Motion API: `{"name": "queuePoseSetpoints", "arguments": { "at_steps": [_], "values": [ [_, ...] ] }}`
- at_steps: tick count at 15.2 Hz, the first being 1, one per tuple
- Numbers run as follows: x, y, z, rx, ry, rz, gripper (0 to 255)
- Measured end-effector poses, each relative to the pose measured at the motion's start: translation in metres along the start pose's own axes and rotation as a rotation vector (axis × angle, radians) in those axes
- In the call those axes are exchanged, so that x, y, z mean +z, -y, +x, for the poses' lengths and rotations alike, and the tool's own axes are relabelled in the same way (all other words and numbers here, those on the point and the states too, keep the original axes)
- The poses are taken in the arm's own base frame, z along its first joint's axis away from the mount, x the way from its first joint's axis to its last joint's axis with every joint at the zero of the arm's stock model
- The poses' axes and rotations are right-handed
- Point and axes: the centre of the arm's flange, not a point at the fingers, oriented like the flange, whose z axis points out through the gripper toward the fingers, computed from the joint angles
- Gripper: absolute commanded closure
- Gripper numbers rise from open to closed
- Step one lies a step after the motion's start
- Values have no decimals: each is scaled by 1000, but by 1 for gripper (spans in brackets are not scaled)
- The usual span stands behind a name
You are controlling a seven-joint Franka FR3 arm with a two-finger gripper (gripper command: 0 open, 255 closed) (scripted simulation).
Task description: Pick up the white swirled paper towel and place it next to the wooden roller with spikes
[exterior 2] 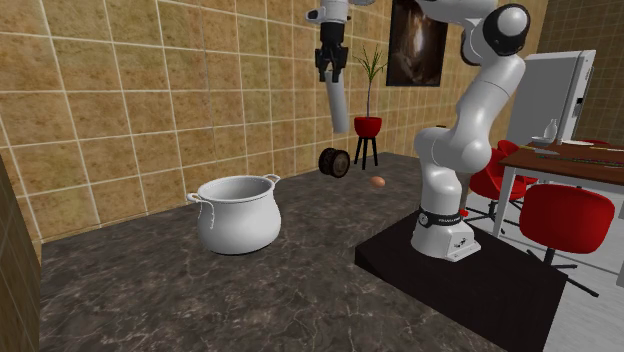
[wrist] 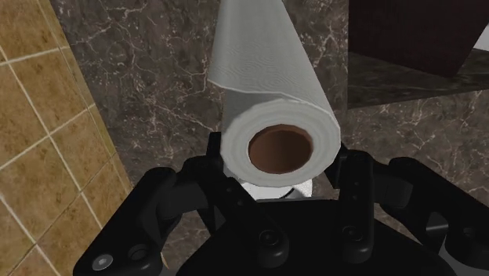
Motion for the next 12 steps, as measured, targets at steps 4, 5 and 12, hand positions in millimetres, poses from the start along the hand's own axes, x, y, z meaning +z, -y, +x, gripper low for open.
{"name": "queuePoseSetpoints", "arguments": {
  "at_steps": [4,5,12],
  "values": [
    [0,-26,-48,0,0,0,255],
    [-1,-33,-59,0,0,1,255],
    [1,-79,-137,0,1,0,255]
  ]
}}
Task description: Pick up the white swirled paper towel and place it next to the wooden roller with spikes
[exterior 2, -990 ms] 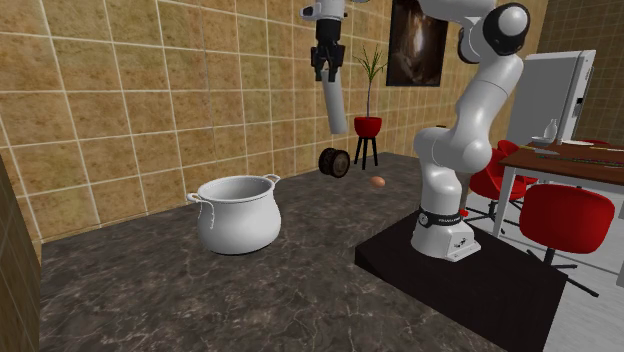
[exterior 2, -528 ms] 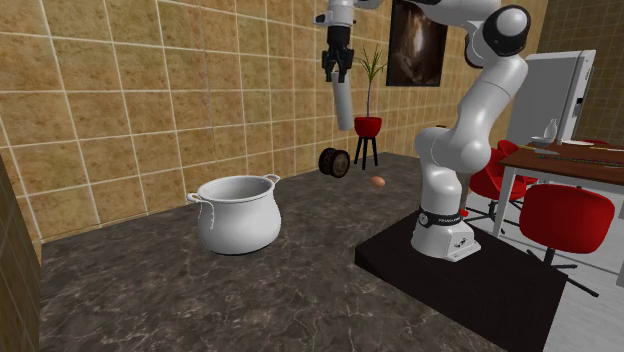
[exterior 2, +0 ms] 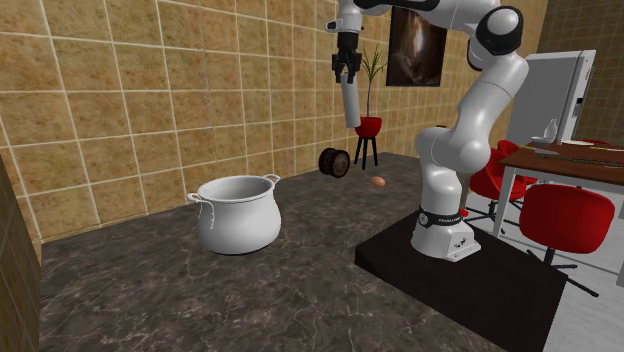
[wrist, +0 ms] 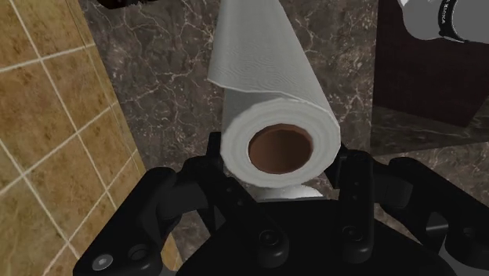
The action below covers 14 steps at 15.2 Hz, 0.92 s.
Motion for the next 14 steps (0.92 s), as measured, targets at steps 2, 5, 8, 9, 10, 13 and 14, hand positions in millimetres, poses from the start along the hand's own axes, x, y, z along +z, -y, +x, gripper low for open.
{"name": "queuePoseSetpoints", "arguments": {
  "at_steps": [2,5,8,9,10,13,14],
  "values": [
    [2,-8,-23,-1,-1,0,255],
    [0,-28,-60,-1,-1,0,255],
    [10,-33,-69,-1,0,0,255],
    [15,-34,-69,-1,0,0,255],
    [19,-34,-69,-1,0,0,255],
    [36,-33,-70,-1,0,1,255],
    [41,-33,-70,-2,0,1,255]
  ]
}}
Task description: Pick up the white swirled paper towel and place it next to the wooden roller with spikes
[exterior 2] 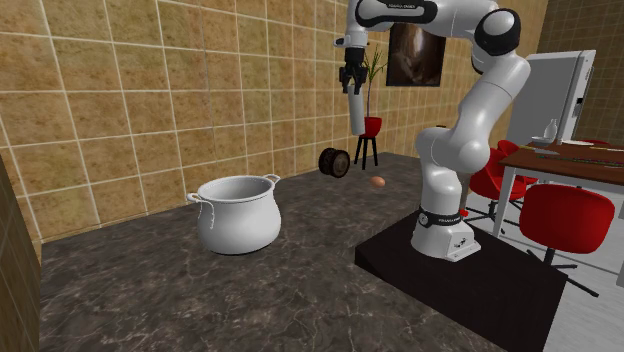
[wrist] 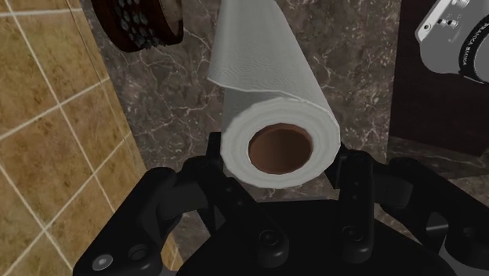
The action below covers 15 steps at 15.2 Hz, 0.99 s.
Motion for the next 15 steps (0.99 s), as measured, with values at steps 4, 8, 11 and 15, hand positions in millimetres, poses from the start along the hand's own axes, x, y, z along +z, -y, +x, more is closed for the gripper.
{"name": "queuePoseSetpoints", "arguments": {
  "at_steps": [4,8,11,15],
  "values": [
    [22,0,-1,0,0,0,255],
    [42,1,-1,0,0,0,255],
    [59,3,-1,0,0,0,255],
    [78,4,-1,0,0,0,255]
  ]
}}
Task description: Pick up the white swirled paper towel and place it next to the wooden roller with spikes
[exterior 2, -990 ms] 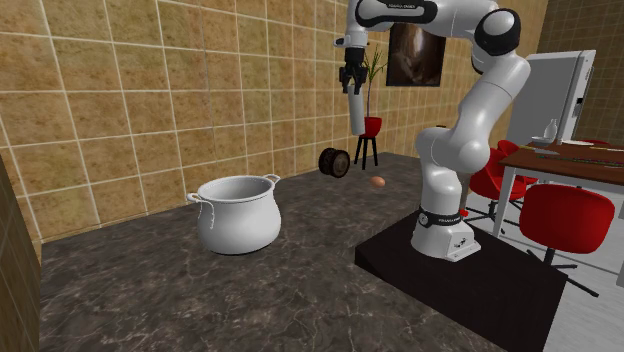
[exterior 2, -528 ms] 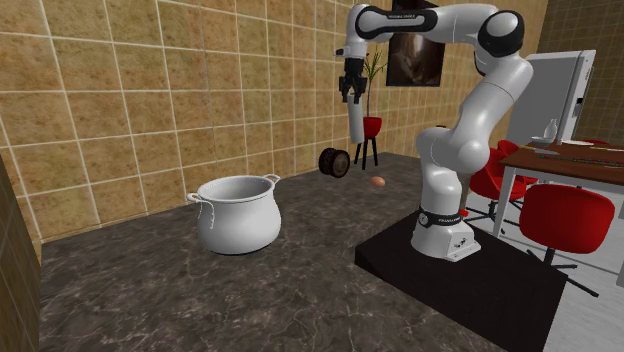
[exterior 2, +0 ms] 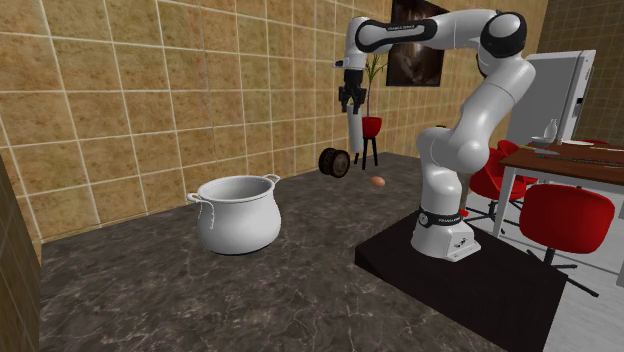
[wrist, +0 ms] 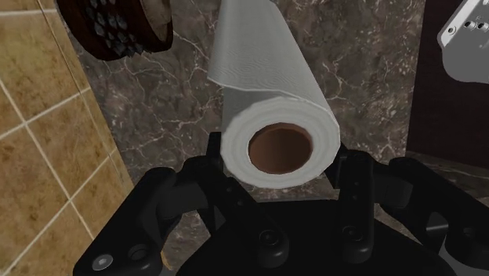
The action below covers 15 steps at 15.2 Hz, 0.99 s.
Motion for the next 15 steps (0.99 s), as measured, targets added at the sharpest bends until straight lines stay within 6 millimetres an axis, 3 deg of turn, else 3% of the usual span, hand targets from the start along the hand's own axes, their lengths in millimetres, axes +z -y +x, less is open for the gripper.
{"name": "queuePoseSetpoints", "arguments": {
  "at_steps": [15],
  "values": [
    [81,3,-3,0,0,0,255]
  ]
}}
